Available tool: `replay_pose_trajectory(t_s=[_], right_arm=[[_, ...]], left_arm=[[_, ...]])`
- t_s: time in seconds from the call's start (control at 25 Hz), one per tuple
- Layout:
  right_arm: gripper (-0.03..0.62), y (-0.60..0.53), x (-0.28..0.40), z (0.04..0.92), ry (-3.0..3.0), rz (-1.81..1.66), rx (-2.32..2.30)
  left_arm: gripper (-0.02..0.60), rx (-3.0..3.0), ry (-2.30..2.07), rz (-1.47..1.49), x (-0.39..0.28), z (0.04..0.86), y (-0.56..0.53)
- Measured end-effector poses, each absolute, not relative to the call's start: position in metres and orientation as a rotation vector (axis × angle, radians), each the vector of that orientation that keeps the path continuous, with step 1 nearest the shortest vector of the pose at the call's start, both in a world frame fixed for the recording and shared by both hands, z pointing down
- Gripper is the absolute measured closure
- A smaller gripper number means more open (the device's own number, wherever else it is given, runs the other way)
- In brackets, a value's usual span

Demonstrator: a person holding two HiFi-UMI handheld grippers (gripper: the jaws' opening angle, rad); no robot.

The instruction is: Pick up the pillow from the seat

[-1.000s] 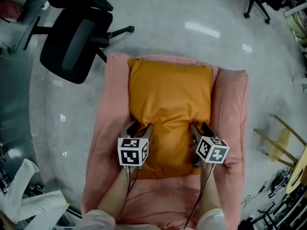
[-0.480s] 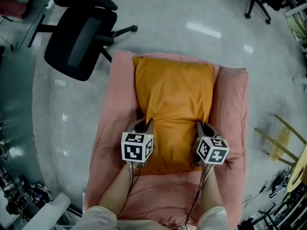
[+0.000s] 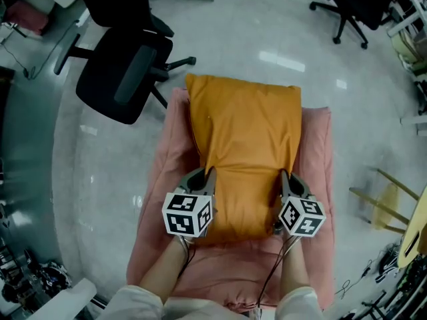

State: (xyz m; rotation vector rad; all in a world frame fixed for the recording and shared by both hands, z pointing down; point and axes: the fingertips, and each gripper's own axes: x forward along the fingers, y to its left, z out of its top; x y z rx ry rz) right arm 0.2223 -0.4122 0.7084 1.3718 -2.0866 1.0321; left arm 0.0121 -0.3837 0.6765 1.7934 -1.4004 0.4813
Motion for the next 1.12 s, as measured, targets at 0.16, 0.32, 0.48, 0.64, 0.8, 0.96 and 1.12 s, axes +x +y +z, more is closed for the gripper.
replay_pose_trajectory(t_s=[0.16,0.32,0.48,0.64,0.8,0.96,1.12], right_arm=[[0.557,-0.421,0.220,0.662,-2.146,0.964,1.414],[0.557,-0.423,0.216,0.620,-2.184,0.915,1.458],[0.557,-0.414,0.203,0.582,-2.228,0.891,1.493],[0.557,-0.399,0.174,0.537,-2.312,0.869,1.505],[0.557,-0.381,0.126,0.496,-2.424,0.822,1.480],[0.557,-0.362,0.071,0.465,-2.537,0.788,1.418],[0.557,-0.340,0.017,0.440,-2.616,0.752,1.338]], left_arm=[[0.563,1.840,-1.423,0.423,0.008,0.635,-0.390],[0.563,1.890,-1.436,0.373,0.002,0.598,-0.393],[0.563,1.926,-1.452,0.340,-0.013,0.559,-0.383],[0.563,1.968,-1.506,0.313,-0.043,0.509,-0.364],[0.563,1.993,-1.619,0.291,-0.089,0.461,-0.336],[0.563,1.987,-1.750,0.271,-0.139,0.422,-0.301],[0.563,1.946,-1.846,0.234,-0.188,0.398,-0.264]])
